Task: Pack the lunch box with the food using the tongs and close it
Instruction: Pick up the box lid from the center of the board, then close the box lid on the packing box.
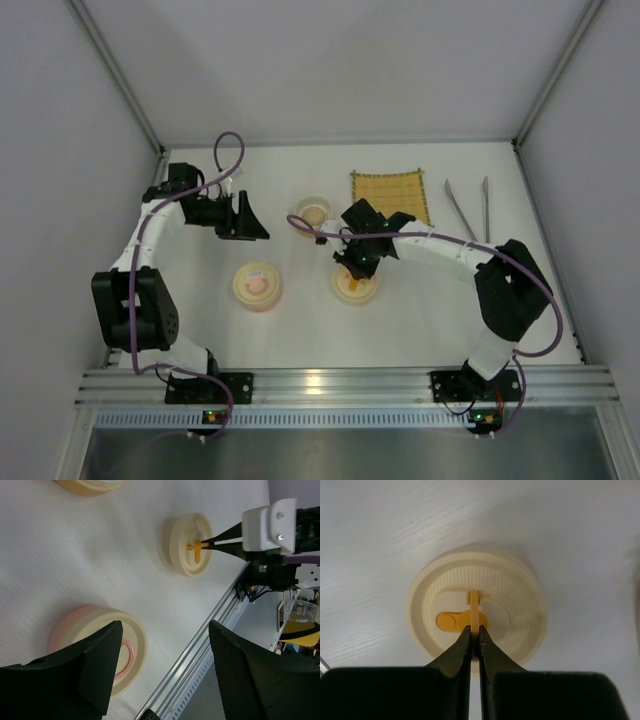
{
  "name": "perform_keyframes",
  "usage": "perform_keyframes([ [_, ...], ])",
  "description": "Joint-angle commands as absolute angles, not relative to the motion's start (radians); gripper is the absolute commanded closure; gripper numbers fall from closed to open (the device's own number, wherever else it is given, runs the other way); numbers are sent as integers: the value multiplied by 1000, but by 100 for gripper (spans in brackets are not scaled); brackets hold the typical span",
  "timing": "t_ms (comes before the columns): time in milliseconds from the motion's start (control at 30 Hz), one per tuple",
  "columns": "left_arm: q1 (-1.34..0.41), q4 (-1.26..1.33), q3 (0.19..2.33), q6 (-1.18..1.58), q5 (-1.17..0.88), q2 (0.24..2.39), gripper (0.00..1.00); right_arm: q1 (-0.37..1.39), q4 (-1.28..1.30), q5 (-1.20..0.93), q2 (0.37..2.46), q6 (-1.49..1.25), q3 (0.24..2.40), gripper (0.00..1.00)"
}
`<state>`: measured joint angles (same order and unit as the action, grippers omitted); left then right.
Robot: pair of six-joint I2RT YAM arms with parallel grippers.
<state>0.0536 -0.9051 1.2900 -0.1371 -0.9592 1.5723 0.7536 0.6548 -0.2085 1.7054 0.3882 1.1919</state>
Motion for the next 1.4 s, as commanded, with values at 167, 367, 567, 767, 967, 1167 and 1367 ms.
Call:
perform_keyframes([
  [167, 81, -732, 1264, -55, -859, 1528, 26, 749, 626, -109, 1746, 376, 1529, 100],
  [367, 81, -677, 1436, -3, -817, 1711, 31, 721, 578, -75, 1761, 368, 1595, 100],
  [567, 80, -595, 1460, 83, -867, 1782, 32, 687, 609, -75, 1917, 394, 1785, 100],
  [767, 81, -587, 1410, 64, -857, 1747, 31, 683, 624, -100, 2084, 388, 1991, 100],
  [967, 81, -588, 1387, 71, -870, 1726, 31, 675, 621, -127, 2195, 373, 2112, 100],
  [1167, 83, -574, 1379, 89, -885, 1726, 31, 673, 635, -143, 2252, 370, 2149, 100],
  [1367, 83, -568, 1373, 94, -890, 1730, 31, 669, 646, -146, 2273, 376, 2137, 100],
])
